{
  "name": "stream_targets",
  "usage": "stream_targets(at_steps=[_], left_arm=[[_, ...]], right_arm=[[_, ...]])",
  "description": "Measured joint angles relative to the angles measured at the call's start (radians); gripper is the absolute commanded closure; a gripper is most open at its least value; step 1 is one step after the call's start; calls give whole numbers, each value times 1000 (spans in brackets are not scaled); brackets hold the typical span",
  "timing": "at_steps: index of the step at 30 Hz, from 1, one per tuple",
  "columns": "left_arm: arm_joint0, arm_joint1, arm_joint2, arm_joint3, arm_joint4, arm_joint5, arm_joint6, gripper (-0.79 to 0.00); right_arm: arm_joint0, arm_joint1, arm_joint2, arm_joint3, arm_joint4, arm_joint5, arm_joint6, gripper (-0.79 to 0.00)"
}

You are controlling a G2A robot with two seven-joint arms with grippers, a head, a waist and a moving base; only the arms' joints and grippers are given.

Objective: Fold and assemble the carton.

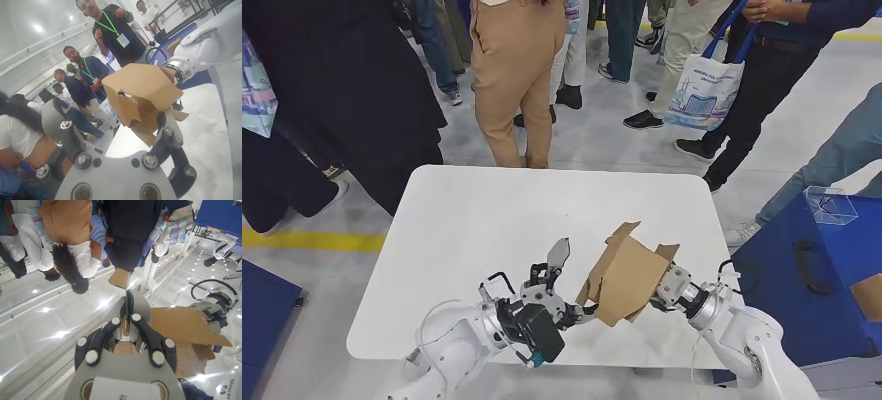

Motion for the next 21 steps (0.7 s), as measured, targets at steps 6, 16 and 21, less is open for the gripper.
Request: stream_targets(at_steps=[6,16,21], left_arm=[[-32,-12,22,27,-35,17,-45,-560],[-26,-18,31,18,-30,57,-41,0],[-19,-21,28,19,-75,52,-48,0]], right_arm=[[-16,-2,0,-7,-10,-5,12,0],[-21,-5,0,-17,-42,-21,28,0],[-20,-7,-6,-25,-55,-24,37,-785]])
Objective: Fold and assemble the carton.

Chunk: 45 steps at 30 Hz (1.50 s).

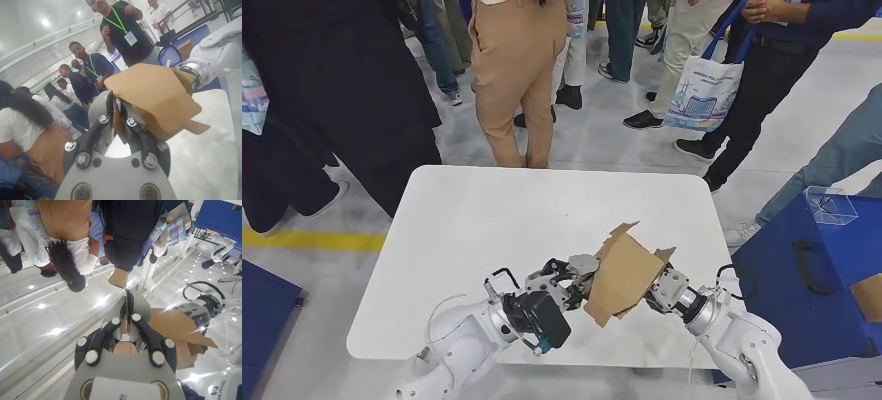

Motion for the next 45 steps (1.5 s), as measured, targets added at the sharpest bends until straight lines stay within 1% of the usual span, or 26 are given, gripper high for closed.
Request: stream_targets(at_steps=[3,12,14,17,20,22,24,25,27,29,30,32,33,35,36,39,41,42,45], left_arm=[[1,-1,-2,-2,-25,2,14,0],[1,-1,-2,-1,-23,2,13,0],[5,-2,-4,-5,-40,-3,-6,0],[7,-4,-27,-19,-138,-40,-71,0],[3,-8,-63,-22,-304,-79,-154,0],[0,-13,-85,-10,-479,-116,-200,0],[-13,-14,-109,16,-684,-198,-243,0],[-20,-14,-119,30,-762,-230,-270,0],[-35,-14,-127,65,-943,-288,-347,0],[-47,-15,-120,94,-1108,-322,-418,0],[-56,-17,-109,117,-1235,-337,-471,0],[-77,-18,-95,151,-1435,-341,-559,0],[-92,-19,-87,173,-1569,-331,-624,0],[-117,-19,-77,204,-1760,-303,-723,0],[-134,-19,-73,224,-1876,-284,-789,0],[-167,-19,-63,270,-2110,-233,-938,0],[-178,-20,-63,287,-2209,-211,-993,0],[-179,-20,-63,289,-2238,-210,-999,0],[-178,-20,-63,287,-2223,-211,-993,0]], right_arm=[[0,0,0,0,0,0,0,-785],[0,0,0,0,0,0,0,-785],[2,0,3,2,-10,-8,-2,-785],[16,3,25,34,-114,-52,39,-785],[28,9,59,93,-207,-50,111,-785],[37,17,93,120,-289,-39,172,-785],[38,26,132,134,-370,-30,264,-785],[38,30,151,137,-396,-27,307,-785],[33,37,197,135,-436,-29,408,-785],[26,41,231,124,-461,-43,486,-785],[21,43,250,111,-478,-66,535,-785],[8,44,271,89,-505,-112,604,-785],[-3,44,282,72,-523,-149,649,-785],[-21,44,295,46,-554,-214,712,-785],[-35,43,302,30,-582,-266,748,-785],[-64,39,306,0,-643,-387,807,-785],[-69,38,304,-5,-649,-412,812,-785],[-69,38,304,-5,-648,-410,811,-785],[-68,38,304,-4,-647,-406,810,-785]])
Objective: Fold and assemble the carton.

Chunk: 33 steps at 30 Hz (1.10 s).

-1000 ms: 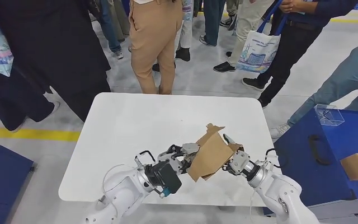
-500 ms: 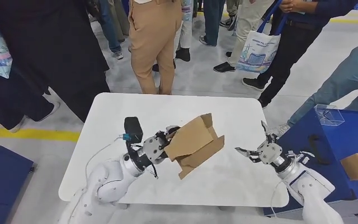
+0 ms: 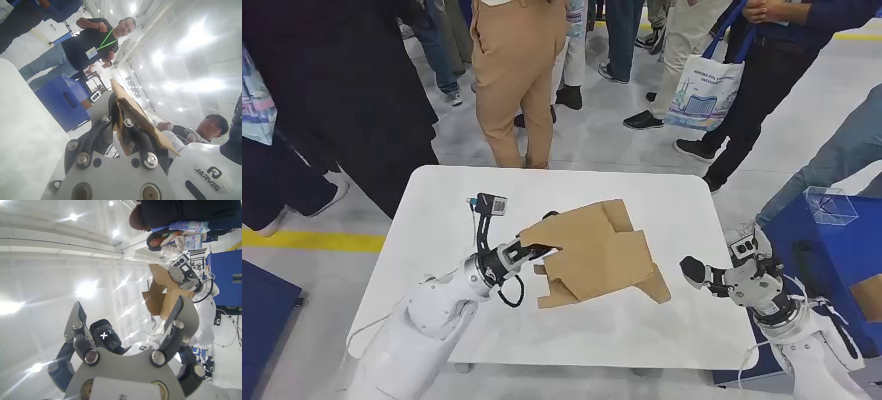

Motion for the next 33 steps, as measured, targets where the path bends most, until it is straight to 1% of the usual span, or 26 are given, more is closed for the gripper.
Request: stream_targets(at_steps=[6,8,9,11,12,15,17,19,21,22,24,26,30,32,33], left_arm=[[0,0,0,0,1,0,0,0],[11,-2,4,-3,-17,24,14,0],[19,-4,11,-11,-62,73,16,0],[19,-5,16,-11,-158,190,-17,0],[17,-5,20,-13,-235,284,-60,0],[1,-1,8,-5,-391,495,-154,0],[-3,1,7,1,-418,607,-165,0],[-7,3,10,7,-408,722,-155,0],[-15,6,18,15,-420,838,-147,0],[-19,7,22,17,-413,879,-143,0],[-24,7,25,16,-406,935,-145,0],[-25,7,29,13,-404,958,-151,0],[-22,12,41,-2,-371,994,-182,0],[-19,13,43,-4,-362,996,-186,0],[-18,14,44,-4,-357,998,-188,0]], right_arm=[[4,-1,2,-7,1,-7,-6,-785],[10,-1,13,-18,-7,-29,-6,-785],[14,-1,25,-21,-15,-47,4,-785],[18,0,44,-23,-35,-75,30,-785],[20,1,54,-24,-51,-90,54,-785],[18,5,75,-23,-110,-123,121,-785],[12,6,80,-23,-139,-145,155,-785],[1,6,78,-25,-154,-149,183,-785],[-8,6,69,-31,-167,-140,186,-785],[-12,5,63,-34,-174,-140,181,-785],[-19,4,46,-40,-190,-145,169,-785],[-22,3,33,-39,-205,-145,152,-785],[-17,2,-2,-32,-231,-102,129,-779],[-18,3,-19,-33,-240,-83,138,-699],[-20,3,-30,-35,-247,-69,144,-705]])
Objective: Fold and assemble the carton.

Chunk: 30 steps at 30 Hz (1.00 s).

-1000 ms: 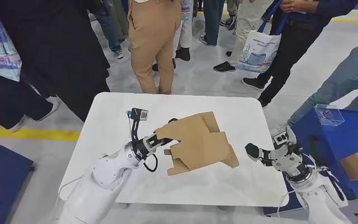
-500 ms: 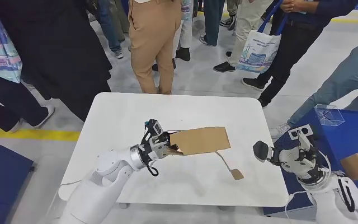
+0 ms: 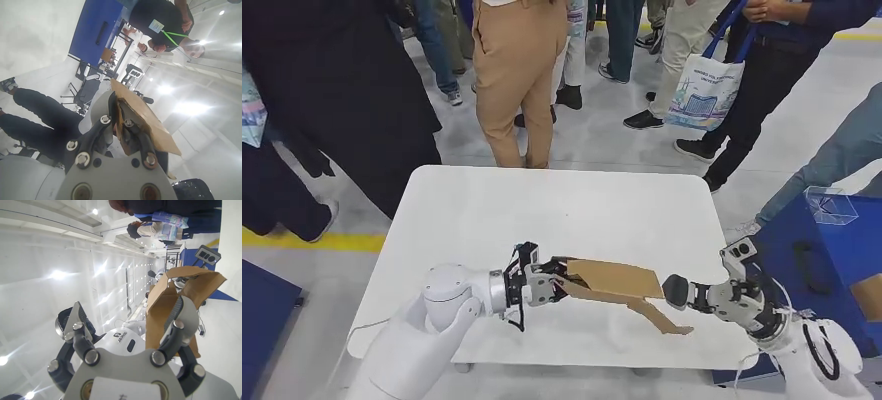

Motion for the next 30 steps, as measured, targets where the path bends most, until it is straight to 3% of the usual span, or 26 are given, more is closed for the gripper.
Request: stream_targets(at_steps=[2,7,8,10,18,22,26,30], left_arm=[[0,1,4,1,9,2,-3,0],[6,1,13,0,21,-7,-8,0],[7,1,15,0,22,-7,-8,0],[9,0,18,1,25,-7,-8,0],[16,1,35,4,43,-1,-13,0],[16,1,43,12,56,8,-10,0],[14,0,46,17,56,16,-10,0],[10,2,54,21,68,54,-14,0]], right_arm=[[-2,0,-14,-2,-12,15,1,-696],[-7,1,-65,-15,-34,82,-13,-563],[-7,1,-72,-19,-34,89,-16,-483],[-8,1,-86,-25,-45,97,-29,-397],[18,4,-135,-13,-92,180,-69,-329],[25,7,-145,-10,-123,183,-65,-265],[26,9,-152,-12,-148,173,-64,0],[30,8,-153,-14,-205,91,-107,0]])
